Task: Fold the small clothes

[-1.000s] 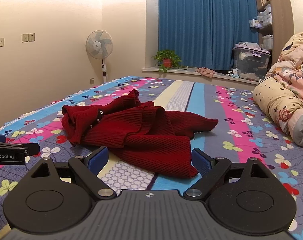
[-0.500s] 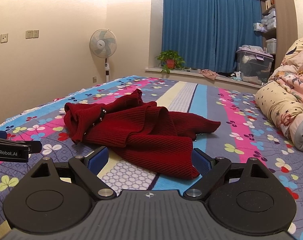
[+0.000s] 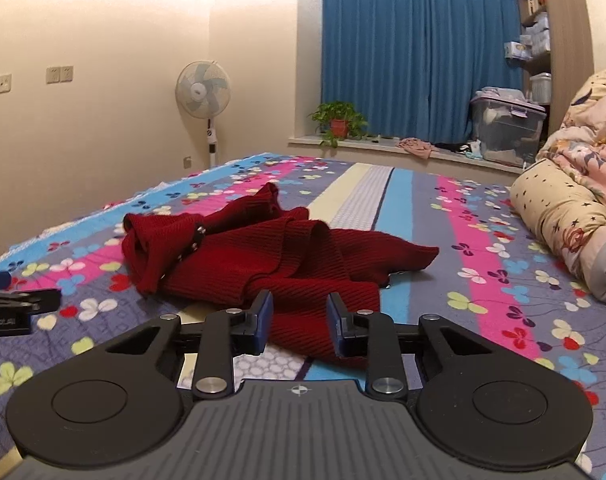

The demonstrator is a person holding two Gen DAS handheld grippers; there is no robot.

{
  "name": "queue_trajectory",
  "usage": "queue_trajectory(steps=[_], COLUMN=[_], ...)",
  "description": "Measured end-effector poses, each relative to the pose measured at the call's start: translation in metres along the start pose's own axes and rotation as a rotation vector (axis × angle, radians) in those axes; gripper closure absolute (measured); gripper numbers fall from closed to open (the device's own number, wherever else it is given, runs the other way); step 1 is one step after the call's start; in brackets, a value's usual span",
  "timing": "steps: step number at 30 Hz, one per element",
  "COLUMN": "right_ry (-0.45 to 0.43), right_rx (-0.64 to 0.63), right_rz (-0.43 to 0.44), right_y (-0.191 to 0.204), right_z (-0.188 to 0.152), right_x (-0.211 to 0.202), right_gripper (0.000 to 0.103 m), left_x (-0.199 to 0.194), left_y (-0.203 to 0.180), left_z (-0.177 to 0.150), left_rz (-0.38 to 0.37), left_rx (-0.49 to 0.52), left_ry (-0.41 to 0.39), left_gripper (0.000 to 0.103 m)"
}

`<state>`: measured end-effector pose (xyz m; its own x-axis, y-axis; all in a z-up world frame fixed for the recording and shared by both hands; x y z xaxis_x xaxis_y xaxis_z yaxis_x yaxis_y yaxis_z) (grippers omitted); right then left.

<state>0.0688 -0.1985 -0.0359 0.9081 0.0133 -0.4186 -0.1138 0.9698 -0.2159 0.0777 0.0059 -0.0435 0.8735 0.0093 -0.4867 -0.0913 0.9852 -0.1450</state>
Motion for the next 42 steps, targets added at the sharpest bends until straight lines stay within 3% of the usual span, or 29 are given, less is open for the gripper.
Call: queue_trajectory(steps=[2, 5, 12, 17, 20, 22, 27, 32, 35, 37, 40, 42], right_ry=[-0.002, -0.004, 0.005, 0.035, 0.051, 0.065, 0.081, 0.097, 0.111, 0.116, 0.126, 0.135], right_rx=[0.017, 0.035, 0.027, -0.002, -0.030, -0.033, -0.049, -0.058, -0.062, -0.067, -0.079, -0.086], right_rz=[0.000, 0.013, 0.040, 0.043, 0.044, 0.048, 0.060, 0.056, 0.054, 0.055, 0.056, 0.054], right_y=[-0.007, -0.013, -0.018, -0.017, -0.014, -0.013, -0.008, -0.009, -0.010, -0.009, -0.008, -0.009], right_z=[0.002, 0.006, 0.008, 0.005, 0.004, 0.002, 0.000, -0.004, -0.008, -0.009, -0.011, -0.013], right_x=[0.003, 0.008, 0.020, 0.033, 0.043, 0.049, 0.053, 0.054, 0.056, 0.058, 0.061, 0.064], right_gripper=[0.072, 0.072, 0.072, 0.072, 0.072, 0.072, 0.070, 0.066, 0.066, 0.065, 0.065, 0.065], left_x=[0.004, 0.017, 0.080, 0.134, 0.151, 0.162, 0.196, 0.226, 0.247, 0.255, 0.259, 0.256], left_y=[0.001, 0.003, 0.012, 0.003, -0.017, -0.030, -0.046, -0.052, -0.049, -0.046, -0.042, -0.040], left_z=[0.002, 0.011, 0.036, 0.027, 0.025, 0.021, 0.007, 0.005, 0.001, 0.001, 0.008, 0.016], left_rz=[-0.024, -0.067, -0.066, -0.160, -0.267, -0.328, -0.392, -0.427, -0.395, -0.378, -0.361, -0.347], left_rx=[-0.012, -0.052, -0.006, -0.007, -0.047, -0.087, -0.251, -0.449, -0.530, -0.565, -0.605, -0.593], left_ry=[0.020, 0.067, 0.116, 0.202, 0.233, 0.277, 0.417, 0.505, 0.515, 0.501, 0.436, 0.395], left_gripper=[0.062, 0.068, 0.068, 0.068, 0.068, 0.066, 0.028, 0.021, 0.021, 0.023, 0.048, 0.085])
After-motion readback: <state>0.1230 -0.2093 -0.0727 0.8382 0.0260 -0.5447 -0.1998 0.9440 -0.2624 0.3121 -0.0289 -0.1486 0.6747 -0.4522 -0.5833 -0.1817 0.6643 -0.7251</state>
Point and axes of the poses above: each gripper's, at about its wrist camera, not at the fingertips, and x roughly the way its jaws point, y to its left, z to its top, the point moved 9 cm from there along x, roughly the way its jaws point, and after that the axes turned 14 degrees about -x, right-handed, at the moved point
